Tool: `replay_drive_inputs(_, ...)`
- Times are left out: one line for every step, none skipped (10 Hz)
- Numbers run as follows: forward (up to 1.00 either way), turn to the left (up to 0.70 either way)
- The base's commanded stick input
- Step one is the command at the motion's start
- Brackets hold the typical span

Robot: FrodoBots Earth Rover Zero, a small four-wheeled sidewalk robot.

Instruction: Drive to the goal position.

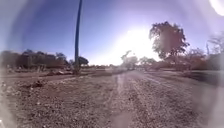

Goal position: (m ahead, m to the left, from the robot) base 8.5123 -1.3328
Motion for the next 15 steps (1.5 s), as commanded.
replay_drive_inputs(0.5, 0.0)
replay_drive_inputs(0.5, 0.0)
replay_drive_inputs(0.5, 0.0)
replay_drive_inputs(0.5, 0.0)
replay_drive_inputs(0.5, 0.0)
replay_drive_inputs(0.5, 0.0)
replay_drive_inputs(0.5, 0.0)
replay_drive_inputs(0.5, 0.0)
replay_drive_inputs(0.5, 0.0)
replay_drive_inputs(0.5, 0.0)
replay_drive_inputs(0.5, 0.0)
replay_drive_inputs(0.5, 0.0)
replay_drive_inputs(0.5, 0.0)
replay_drive_inputs(0.5, 0.0)
replay_drive_inputs(0.5, 0.0)
